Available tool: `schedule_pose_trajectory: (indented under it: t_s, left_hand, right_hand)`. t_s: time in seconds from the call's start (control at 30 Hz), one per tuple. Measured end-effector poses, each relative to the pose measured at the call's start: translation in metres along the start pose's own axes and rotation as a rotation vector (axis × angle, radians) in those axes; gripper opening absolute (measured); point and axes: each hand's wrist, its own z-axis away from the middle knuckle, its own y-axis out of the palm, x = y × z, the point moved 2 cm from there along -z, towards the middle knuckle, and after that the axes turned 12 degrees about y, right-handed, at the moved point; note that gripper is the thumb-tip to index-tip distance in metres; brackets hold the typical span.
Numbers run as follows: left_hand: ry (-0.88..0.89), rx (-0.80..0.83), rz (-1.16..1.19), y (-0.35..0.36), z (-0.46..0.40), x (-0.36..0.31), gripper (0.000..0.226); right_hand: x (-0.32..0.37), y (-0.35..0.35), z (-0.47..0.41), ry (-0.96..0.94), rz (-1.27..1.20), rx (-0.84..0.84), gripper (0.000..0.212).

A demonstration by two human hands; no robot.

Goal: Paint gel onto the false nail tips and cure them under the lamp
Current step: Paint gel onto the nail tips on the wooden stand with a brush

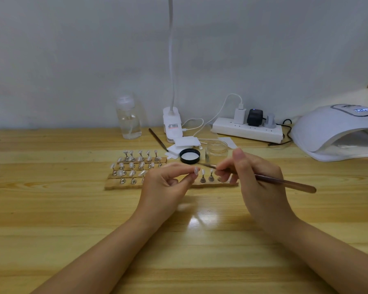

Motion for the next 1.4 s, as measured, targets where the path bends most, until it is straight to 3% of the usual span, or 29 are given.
schedule_pose_trajectory:
  t_s: [0.33,0.5,0.6,0.73,0.87,1.0,1.13,1.27,1.4]
  left_hand:
    - [-0.016,0.041,-0.031,-0.0004,0.0006,-0.0013,0.029]
    - [-0.023,0.042,-0.023,-0.0002,0.0014,-0.0016,0.028]
    - [-0.028,0.044,-0.039,-0.0005,0.0017,-0.0012,0.027]
    - [-0.033,0.044,-0.028,-0.0003,0.0016,-0.001,0.027]
    - [-0.032,0.045,-0.036,-0.0003,0.0014,-0.0017,0.028]
    - [-0.033,0.055,-0.034,-0.0006,0.0015,-0.0019,0.024]
    - [-0.036,0.058,-0.042,-0.001,0.0019,-0.0019,0.024]
    - [-0.032,0.063,-0.037,-0.0005,0.0014,-0.0012,0.024]
    - [-0.033,0.053,-0.036,-0.0006,0.0015,-0.0009,0.026]
  right_hand:
    - [-0.0024,0.0008,0.0,-0.012,0.033,0.067,0.039]
    - [0.0003,-0.0009,-0.0009,-0.134,0.141,0.038,0.035]
    - [-0.0034,-0.0009,0.0007,-0.059,0.104,0.065,0.042]
    - [0.0002,-0.0009,-0.0012,-0.184,0.173,0.024,0.037]
    - [-0.0036,-0.0023,-0.0007,-0.096,0.101,0.05,0.04]
    - [0.0003,-0.0016,-0.0023,-0.193,0.179,0.009,0.034]
    - [-0.0029,-0.0019,-0.0008,-0.124,0.105,0.044,0.04]
    - [0.0005,-0.0019,-0.0029,-0.185,0.165,0.007,0.034]
    - [-0.0035,-0.0021,-0.001,-0.087,0.071,0.03,0.039]
